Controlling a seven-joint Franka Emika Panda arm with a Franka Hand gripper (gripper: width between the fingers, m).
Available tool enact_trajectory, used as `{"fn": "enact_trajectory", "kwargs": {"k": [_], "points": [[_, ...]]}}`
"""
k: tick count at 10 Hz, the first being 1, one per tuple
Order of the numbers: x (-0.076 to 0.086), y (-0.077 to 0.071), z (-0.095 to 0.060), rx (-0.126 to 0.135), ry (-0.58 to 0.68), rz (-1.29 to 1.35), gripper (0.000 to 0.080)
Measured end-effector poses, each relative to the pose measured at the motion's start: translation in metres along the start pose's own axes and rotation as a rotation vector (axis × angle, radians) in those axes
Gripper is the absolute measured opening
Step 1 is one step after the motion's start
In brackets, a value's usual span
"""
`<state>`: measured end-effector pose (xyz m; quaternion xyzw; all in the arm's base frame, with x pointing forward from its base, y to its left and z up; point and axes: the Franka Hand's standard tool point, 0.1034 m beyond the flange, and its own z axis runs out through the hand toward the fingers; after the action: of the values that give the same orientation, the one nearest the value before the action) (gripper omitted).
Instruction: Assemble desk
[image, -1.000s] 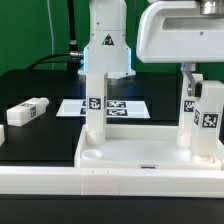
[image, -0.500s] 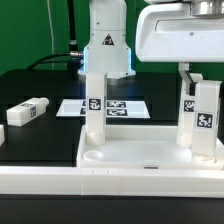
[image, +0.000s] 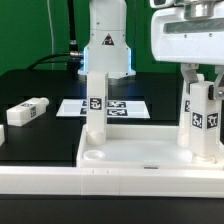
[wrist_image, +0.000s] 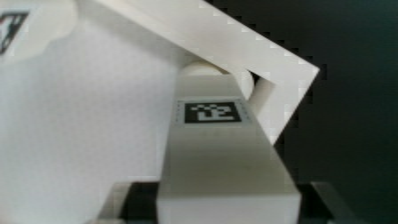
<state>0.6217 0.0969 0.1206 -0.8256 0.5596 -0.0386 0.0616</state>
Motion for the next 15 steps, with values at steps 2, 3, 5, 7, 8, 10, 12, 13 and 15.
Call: {"fn": "enact_trajectory", "kwargs": {"k": [2,3,5,7,8,10,12,13,15], "points": [[-0.0003,-0.0002,-0.0001,0.001,-0.002,0.035,0.0290],[-0.0002,0.0000,0.0002,0.001,-0.001,-0.013,0.0290],[-0.0003,0.0003,0.0009,0.000,-0.002,-0.089,0.0578],[-0.0002,0.0006,0.0024,-0.006,0.007,-0.314,0.0635],[-0.0001,0.0008,0.0033,-0.008,0.007,-0.370,0.0645],[-0.0005,0.0004,0.0044,-0.018,0.016,-0.554,0.0649],[-0.0006,-0.0002,0.0049,-0.029,0.025,-0.694,0.0649],[-0.0005,-0.0005,0.0048,-0.034,0.028,-0.786,0.0649],[-0.0004,-0.0008,0.0046,-0.039,0.030,-0.902,0.0649]]}}
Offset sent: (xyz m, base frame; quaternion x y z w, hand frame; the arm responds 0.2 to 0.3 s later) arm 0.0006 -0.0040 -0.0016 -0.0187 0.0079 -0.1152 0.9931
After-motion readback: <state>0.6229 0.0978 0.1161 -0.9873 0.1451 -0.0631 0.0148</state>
